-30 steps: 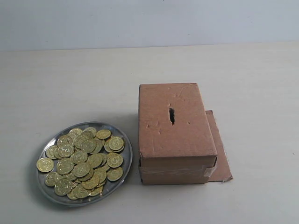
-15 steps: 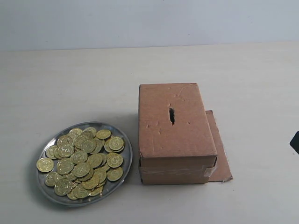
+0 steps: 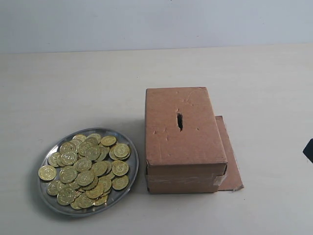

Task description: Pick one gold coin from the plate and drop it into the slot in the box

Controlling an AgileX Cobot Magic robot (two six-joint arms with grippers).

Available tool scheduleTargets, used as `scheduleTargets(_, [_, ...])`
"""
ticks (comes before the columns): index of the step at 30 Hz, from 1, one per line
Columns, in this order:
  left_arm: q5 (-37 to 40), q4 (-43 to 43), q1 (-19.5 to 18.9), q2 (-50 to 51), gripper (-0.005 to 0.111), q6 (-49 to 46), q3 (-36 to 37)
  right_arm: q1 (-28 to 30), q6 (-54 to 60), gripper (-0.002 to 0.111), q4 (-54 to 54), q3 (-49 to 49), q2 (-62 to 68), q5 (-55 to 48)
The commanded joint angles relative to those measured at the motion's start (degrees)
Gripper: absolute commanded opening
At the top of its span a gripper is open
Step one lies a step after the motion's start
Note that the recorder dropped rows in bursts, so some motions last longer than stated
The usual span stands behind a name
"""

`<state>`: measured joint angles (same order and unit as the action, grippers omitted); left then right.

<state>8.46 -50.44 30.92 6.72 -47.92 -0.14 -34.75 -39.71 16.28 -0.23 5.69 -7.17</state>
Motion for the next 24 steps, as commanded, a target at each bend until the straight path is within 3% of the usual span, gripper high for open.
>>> scheduleTargets(1, [0.37,0.38,-0.16,-0.23,0.000,-0.18,0.14,0.13,2.90,0.000,0.51,0.23,-0.39,2.29])
scheduleTargets(14, [0.37,0.38,-0.16,-0.23,0.000,-0.18,0.14,0.13,4.09,0.000,0.51,0.23,-0.39,0.23])
scheduleTargets(19, [0.37,0.38,-0.16,-0.23,0.000,-0.18,0.14,0.13,9.07,0.000,5.14,0.23,-0.39,-0.14])
scheduleTargets(24, [0.37,0.38,-0.16,-0.23,0.000,-0.18,0.14,8.49,9.99,0.000,5.17,0.23,-1.69,-2.74])
